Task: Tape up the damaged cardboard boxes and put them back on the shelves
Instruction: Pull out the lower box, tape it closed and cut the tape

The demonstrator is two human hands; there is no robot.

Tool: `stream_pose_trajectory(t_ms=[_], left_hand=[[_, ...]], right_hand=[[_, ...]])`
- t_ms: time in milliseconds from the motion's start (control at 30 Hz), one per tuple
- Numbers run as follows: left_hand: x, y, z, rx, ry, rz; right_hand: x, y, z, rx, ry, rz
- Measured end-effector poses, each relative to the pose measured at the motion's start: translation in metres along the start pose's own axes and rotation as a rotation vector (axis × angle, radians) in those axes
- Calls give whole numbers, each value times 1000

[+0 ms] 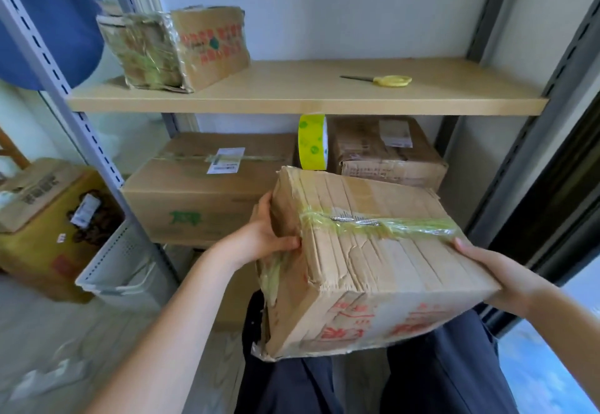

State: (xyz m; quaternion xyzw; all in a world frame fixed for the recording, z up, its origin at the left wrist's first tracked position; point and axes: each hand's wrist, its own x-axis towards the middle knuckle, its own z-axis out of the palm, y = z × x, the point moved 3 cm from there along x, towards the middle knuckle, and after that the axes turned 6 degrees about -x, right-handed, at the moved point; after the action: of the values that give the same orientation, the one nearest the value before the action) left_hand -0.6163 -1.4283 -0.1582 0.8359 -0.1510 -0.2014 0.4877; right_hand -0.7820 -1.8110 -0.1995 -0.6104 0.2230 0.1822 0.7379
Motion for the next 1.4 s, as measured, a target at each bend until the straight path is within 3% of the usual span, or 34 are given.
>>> stream_pose_trajectory(t_ms=[233, 400, 533, 633, 767, 1067, 1200, 1300, 1400], left_hand=[[-13, -5, -10, -64, 47, -2], [-40, -6, -18, -96, 118, 81], [-63, 0, 19, -183, 36, 153], [-70, 11, 54, -316, -75, 116], [-79, 30, 88, -300, -154, 142], [-104, 39, 104, -309, -154, 99], [-120, 35, 109, -234, -248, 91], [-130, 36, 109, -419, -375, 158], [-116, 46, 76, -631, -248, 164]], right_hand=[[-3, -46, 16, 19, 188, -35], [3, -86, 21, 335, 741, -231], [-2, -86, 42, 366, 880, -327], [-17, -42, 57, 418, 730, -243], [-39, 6, 62, 510, 623, -235], [-45, -39, 58, 264, 532, -253], [-44, -54, 54, 143, 503, -254], [-36, -66, 50, 16, 457, -270], [-29, -70, 53, -164, 414, -209]])
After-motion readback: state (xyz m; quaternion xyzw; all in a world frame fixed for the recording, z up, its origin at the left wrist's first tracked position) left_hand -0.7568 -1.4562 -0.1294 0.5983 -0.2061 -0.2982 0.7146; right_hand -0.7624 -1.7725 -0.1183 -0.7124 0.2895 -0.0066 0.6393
